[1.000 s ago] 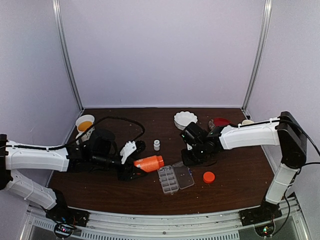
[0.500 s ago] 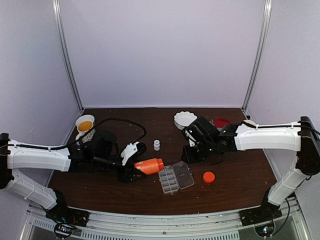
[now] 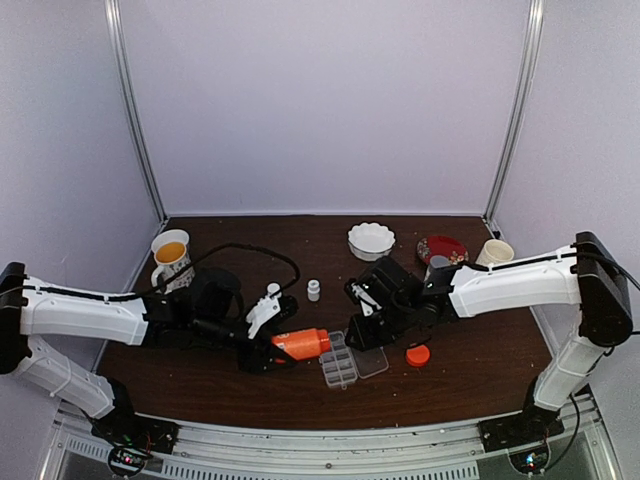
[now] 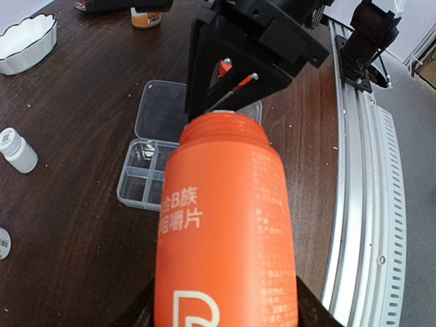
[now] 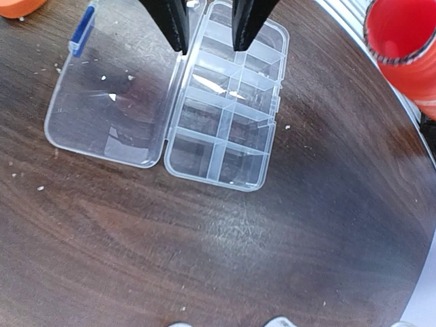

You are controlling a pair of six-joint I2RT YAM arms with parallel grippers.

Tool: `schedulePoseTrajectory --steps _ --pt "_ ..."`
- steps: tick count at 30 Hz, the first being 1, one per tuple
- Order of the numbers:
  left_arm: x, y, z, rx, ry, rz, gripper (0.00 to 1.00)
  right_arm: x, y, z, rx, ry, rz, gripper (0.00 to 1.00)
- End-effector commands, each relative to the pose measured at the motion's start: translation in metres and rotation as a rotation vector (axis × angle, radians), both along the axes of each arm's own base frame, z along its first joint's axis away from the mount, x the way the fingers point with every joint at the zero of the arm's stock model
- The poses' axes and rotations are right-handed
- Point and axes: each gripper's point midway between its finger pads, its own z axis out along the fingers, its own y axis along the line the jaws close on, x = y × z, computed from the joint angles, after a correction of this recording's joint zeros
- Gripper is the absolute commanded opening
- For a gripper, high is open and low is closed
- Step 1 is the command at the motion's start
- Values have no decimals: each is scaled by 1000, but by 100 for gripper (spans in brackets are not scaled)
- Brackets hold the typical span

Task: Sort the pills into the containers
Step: Pour the pill into the compartment of the pill container.

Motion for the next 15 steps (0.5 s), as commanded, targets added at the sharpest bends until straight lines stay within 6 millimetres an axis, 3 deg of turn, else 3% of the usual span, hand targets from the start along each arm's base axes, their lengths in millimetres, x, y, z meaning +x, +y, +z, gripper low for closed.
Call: schedulePoseTrajectory --steps 1,10,15 --pt "-9 -8 6 -64 18 -13 0 5 14 4 35 -1 -7 23" --pt "-29 -17 -9 -72 51 -15 0 2 13 -2 57 16 -31 21" --pt "-33 -22 -15 -64 51 -7 0 3 9 9 85 -7 -48 21"
